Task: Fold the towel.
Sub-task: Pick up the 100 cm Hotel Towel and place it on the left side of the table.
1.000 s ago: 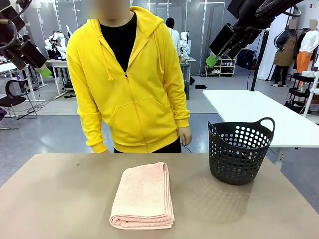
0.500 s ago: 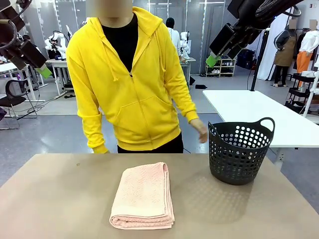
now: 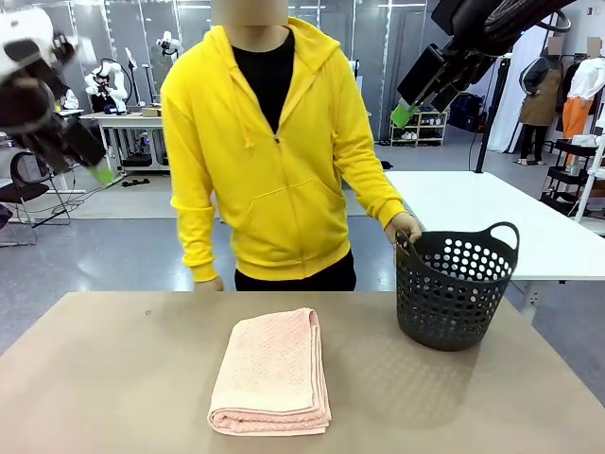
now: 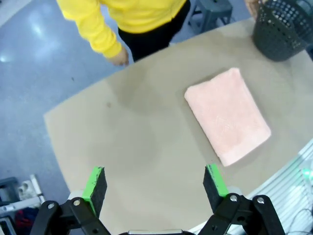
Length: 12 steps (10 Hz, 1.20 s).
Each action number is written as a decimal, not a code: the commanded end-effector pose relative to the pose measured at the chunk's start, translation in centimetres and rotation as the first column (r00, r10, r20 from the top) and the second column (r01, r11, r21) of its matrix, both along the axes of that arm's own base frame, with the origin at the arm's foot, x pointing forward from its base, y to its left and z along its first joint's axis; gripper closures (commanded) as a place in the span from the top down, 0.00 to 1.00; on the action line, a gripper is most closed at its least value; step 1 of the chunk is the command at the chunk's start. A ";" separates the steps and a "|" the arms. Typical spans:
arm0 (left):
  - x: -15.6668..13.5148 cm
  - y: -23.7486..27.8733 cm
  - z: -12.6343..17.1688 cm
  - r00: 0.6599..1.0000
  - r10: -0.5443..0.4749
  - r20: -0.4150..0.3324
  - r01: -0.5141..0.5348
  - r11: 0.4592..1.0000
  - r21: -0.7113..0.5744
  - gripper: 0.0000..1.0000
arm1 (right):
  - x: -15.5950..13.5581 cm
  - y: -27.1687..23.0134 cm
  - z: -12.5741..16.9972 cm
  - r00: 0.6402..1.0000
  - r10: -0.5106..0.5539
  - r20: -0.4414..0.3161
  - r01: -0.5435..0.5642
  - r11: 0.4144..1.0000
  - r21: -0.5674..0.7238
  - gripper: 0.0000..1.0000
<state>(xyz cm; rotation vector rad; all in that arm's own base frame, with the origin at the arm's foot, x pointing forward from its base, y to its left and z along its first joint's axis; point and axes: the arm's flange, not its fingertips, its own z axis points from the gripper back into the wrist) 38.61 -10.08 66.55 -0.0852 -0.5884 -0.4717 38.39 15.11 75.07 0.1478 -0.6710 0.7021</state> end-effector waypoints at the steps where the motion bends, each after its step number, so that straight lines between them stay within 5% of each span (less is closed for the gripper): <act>1: 1.1 0.5 -4.0 0.999 0.026 -0.027 -0.028 0.996 -0.087 1.00 | 0.0 0.0 0.1 1.000 -0.007 -0.008 0.007 1.000 -0.005 1.00; 6: 3.4 -0.3 -14.5 0.986 -0.054 -0.160 0.000 0.948 -0.318 1.00 | 0.0 0.0 0.1 1.000 -0.007 -0.008 0.007 1.000 -0.005 1.00; 12: 6.0 -4.3 -26.0 0.940 -0.037 -0.340 -0.136 0.871 -0.471 1.00 | 0.0 0.0 0.1 1.000 -0.007 -0.008 0.007 1.000 -0.005 1.00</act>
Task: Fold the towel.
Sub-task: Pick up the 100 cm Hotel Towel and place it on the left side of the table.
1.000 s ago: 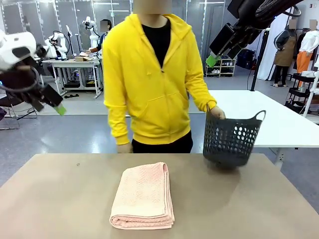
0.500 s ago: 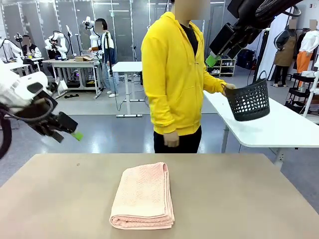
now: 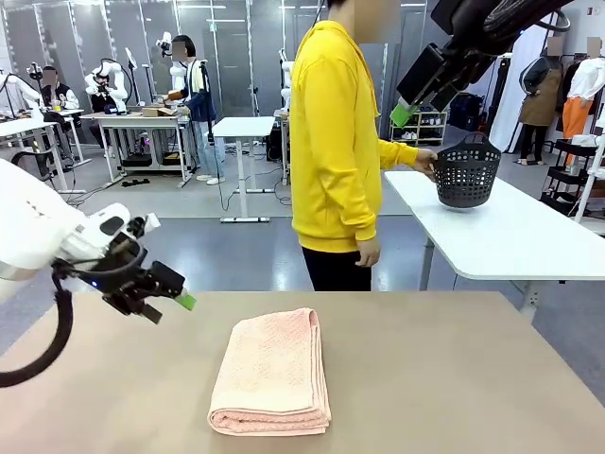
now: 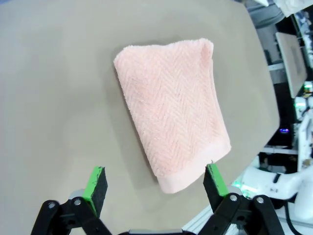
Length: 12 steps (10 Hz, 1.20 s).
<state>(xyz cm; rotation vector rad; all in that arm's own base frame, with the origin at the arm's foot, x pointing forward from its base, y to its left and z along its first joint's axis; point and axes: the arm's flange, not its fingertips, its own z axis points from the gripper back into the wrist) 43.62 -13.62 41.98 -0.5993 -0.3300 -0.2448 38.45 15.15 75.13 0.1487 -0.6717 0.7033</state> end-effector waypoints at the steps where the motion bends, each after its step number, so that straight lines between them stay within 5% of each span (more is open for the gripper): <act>1: 1.0 -1.6 -3.4 0.999 0.024 -0.036 -0.026 0.997 -0.067 1.00 | 0.0 0.0 0.0 1.000 -0.009 -0.008 0.009 1.000 -0.006 1.00; 5: 1.2 -3.3 -8.4 0.989 0.060 -0.135 -0.079 0.988 -0.134 1.00 | 0.0 0.0 0.0 1.000 -0.009 -0.008 0.009 1.000 -0.006 1.00; 12: 2.8 -6.0 -13.2 0.990 0.047 -0.136 -0.079 0.968 -0.237 1.00 | 0.0 0.0 0.0 1.000 -0.009 -0.008 0.009 1.000 -0.006 1.00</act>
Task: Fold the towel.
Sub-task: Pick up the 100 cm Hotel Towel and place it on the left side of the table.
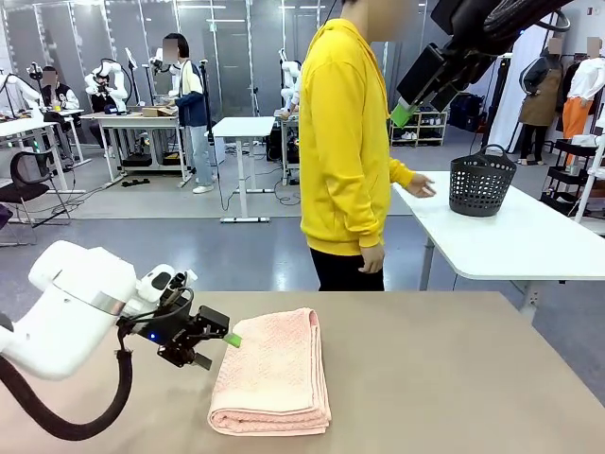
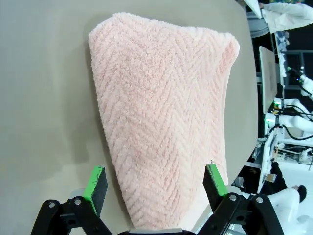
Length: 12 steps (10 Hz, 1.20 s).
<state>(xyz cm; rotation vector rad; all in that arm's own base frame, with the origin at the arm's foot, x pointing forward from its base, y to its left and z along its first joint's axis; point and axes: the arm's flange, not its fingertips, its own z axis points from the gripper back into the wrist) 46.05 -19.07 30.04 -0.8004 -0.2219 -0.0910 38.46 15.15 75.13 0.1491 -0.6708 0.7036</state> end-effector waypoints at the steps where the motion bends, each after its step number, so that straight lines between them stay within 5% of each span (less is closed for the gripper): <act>1: 0.4 -1.1 -1.7 0.999 0.003 0.034 -0.001 0.999 -0.049 1.00 | 0.0 0.0 0.0 1.000 -0.009 -0.007 0.009 1.000 -0.006 1.00; 6: 1.1 -2.7 -3.0 0.999 0.042 0.011 -0.041 0.995 -0.091 1.00 | 0.0 0.0 0.0 1.000 -0.009 -0.007 0.009 1.000 -0.006 1.00; 9: 1.1 -3.3 -3.3 0.999 0.047 0.013 -0.045 0.995 -0.090 0.03 | 0.0 0.0 0.0 1.000 -0.009 -0.007 0.009 1.000 -0.006 1.00; 12: 1.2 -3.0 -3.0 0.998 0.064 0.011 -0.063 0.995 -0.076 0.00 | 0.0 0.0 0.0 1.000 -0.009 -0.007 0.009 1.000 -0.006 1.00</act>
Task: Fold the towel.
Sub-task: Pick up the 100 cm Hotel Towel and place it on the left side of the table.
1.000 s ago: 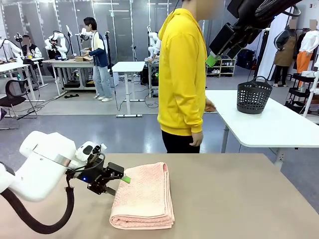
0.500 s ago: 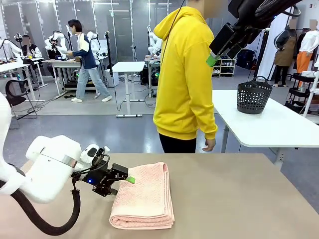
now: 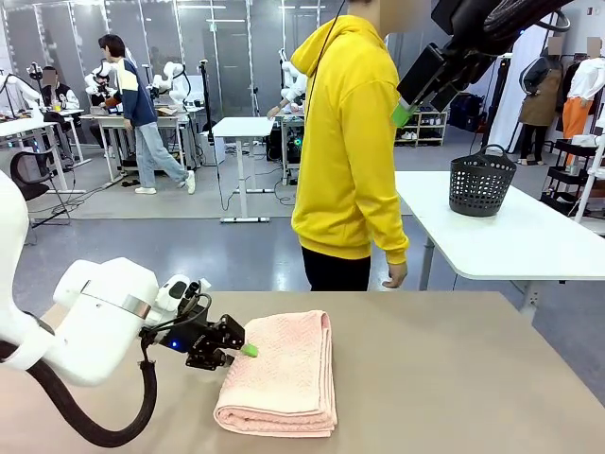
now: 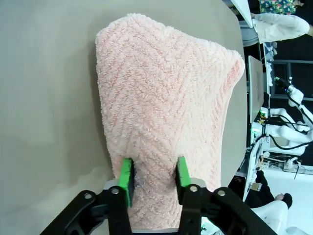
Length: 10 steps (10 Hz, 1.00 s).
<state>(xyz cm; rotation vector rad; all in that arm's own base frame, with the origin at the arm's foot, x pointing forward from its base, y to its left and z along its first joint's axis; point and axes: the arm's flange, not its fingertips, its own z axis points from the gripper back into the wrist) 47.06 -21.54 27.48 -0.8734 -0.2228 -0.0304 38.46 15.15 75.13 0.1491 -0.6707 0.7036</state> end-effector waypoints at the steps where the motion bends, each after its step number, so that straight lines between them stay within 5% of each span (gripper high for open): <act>1: 0.2 -0.5 -0.3 0.999 0.015 0.032 -0.016 1.000 0.013 0.02 | 0.0 0.0 0.0 1.000 -0.009 -0.007 0.009 1.000 -0.006 1.00; 10: 0.1 0.0 0.0 1.000 -0.003 0.002 0.003 1.000 0.012 0.00 | 0.0 0.0 0.0 1.000 -0.009 -0.007 0.009 1.000 -0.006 1.00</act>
